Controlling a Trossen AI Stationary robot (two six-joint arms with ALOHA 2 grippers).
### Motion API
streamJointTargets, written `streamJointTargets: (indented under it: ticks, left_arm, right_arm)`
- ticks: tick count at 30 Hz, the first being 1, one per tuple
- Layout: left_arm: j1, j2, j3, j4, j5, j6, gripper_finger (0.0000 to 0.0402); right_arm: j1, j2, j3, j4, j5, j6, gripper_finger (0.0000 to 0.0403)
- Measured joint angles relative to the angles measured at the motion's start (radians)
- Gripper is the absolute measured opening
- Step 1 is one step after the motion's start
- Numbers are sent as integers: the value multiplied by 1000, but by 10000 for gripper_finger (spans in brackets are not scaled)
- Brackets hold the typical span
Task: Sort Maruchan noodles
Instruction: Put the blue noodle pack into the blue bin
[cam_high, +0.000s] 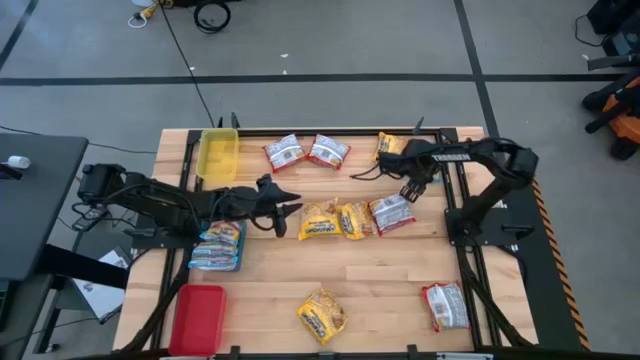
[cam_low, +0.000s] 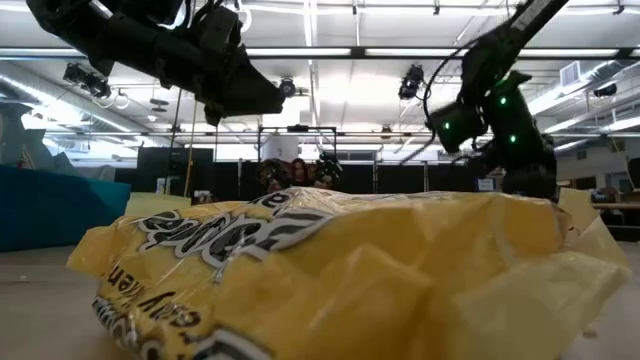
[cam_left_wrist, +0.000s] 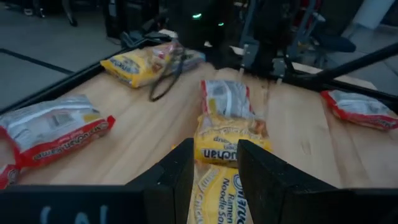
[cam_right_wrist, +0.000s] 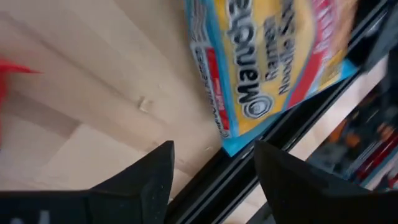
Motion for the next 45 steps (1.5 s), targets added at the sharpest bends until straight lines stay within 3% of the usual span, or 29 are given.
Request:
streamJointTargets:
  ticks: [8,12,18,22,28,34,38,41,45]
  left_arm:
    - [-5,0,0,-6,0,-3,128]
    - [-5,0,0,-6,1,-1,128]
    - [-5,0,0,-6,1,-1,128]
    - [-3,0,0,-4,1,2,128]
    - [-2,2,0,2,0,53,128]
    - [-5,21,0,7,3,150,128]
    - [-5,62,0,25,4,189,128]
    - [-5,101,0,79,11,206,128]
    - [-5,156,0,186,99,314,129]
  right_arm:
    - [-150,69,0,84,24,-15,220]
    - [-182,89,-10,157,-37,-24,217]
    - [-196,101,-42,214,20,63,205]
    - [-197,103,-51,218,69,106,152]
    - [-191,102,-51,216,102,61,20]
    - [-112,38,-17,130,99,37,17]
    - [-12,-37,69,23,10,60,9]
    - [65,-94,156,-39,-123,141,13]
    - [184,-153,270,-60,-298,250,15]
